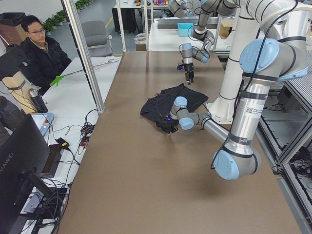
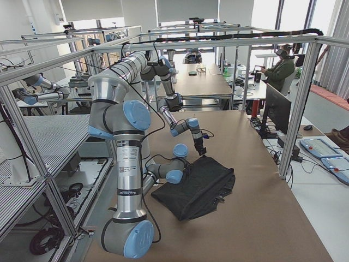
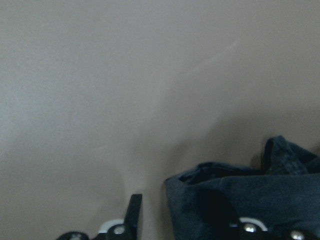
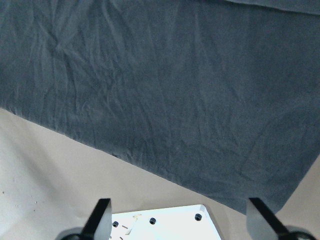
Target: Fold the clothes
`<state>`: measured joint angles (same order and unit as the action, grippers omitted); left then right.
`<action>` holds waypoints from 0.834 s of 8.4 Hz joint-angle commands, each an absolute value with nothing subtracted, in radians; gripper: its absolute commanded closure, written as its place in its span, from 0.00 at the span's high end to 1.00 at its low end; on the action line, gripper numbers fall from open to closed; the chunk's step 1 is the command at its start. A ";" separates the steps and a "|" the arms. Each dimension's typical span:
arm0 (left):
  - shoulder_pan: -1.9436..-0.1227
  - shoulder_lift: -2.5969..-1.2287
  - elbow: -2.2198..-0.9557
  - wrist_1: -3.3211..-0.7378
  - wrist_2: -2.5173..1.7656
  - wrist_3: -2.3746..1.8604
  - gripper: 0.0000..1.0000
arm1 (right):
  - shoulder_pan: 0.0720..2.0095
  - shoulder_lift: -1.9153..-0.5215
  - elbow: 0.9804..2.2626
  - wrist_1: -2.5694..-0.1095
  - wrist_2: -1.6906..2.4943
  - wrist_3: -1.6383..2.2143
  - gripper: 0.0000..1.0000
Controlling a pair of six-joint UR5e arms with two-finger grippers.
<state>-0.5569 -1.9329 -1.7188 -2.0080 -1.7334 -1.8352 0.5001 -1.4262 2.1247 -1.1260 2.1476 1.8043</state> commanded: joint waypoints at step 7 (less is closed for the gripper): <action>-0.568 -1.939 -1.697 -2.008 -1.733 -1.824 0.16 | 0.506 -1.430 2.132 -1.126 2.149 1.804 0.95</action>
<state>-0.5598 -1.9404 -1.6973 -2.0080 -1.7334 -1.8263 0.5057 -1.4292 2.1306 -1.1259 2.1481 1.8040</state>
